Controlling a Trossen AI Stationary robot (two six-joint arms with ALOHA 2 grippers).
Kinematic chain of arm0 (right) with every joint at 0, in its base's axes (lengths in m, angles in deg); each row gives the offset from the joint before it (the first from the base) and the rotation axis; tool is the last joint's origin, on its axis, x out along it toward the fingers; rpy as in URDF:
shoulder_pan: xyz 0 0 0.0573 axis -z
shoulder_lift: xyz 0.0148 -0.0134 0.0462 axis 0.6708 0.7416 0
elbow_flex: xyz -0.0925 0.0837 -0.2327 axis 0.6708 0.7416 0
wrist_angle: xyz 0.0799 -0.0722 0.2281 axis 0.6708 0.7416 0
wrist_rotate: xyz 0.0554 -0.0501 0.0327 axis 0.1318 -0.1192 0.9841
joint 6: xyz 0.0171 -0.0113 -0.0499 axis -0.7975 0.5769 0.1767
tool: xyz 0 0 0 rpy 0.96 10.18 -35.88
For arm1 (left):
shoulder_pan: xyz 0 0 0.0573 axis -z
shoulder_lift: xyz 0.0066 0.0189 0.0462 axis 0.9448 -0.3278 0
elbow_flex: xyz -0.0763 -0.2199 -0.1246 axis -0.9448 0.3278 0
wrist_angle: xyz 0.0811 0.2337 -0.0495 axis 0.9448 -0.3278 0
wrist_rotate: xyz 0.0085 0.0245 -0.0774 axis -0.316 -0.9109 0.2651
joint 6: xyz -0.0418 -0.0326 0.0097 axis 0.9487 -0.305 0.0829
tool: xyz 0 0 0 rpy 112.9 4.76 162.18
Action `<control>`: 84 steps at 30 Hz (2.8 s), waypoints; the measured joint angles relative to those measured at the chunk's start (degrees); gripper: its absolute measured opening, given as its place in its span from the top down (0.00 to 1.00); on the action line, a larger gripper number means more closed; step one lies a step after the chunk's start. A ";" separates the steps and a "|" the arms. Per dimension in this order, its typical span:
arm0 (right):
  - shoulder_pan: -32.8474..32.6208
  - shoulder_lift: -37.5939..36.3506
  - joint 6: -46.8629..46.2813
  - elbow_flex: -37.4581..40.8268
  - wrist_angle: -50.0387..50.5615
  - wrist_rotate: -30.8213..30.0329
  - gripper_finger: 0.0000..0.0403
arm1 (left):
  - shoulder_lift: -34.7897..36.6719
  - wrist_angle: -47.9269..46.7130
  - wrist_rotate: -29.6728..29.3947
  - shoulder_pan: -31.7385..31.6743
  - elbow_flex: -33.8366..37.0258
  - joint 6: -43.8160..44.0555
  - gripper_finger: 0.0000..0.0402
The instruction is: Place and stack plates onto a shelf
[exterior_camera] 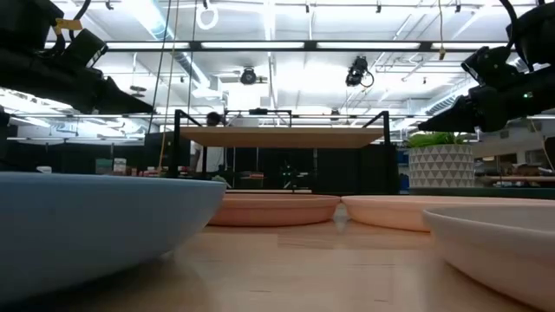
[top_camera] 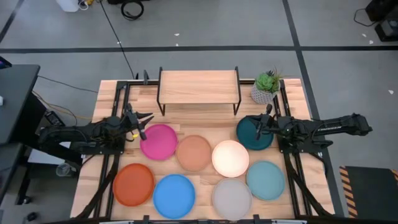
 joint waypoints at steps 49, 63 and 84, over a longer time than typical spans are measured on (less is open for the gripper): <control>0.00 -0.02 -0.02 0.00 0.00 0.02 0.96 | 0.02 7.01 -0.02 -0.05 0.39 0.54 0.82; 0.00 0.00 0.00 0.00 -3.14 0.00 0.96 | 0.02 20.97 -2.11 -0.11 0.15 54.57 0.82; -0.04 -0.04 -17.91 -0.93 -51.29 10.15 0.96 | 0.00 45.69 -10.69 -0.12 0.04 57.05 0.82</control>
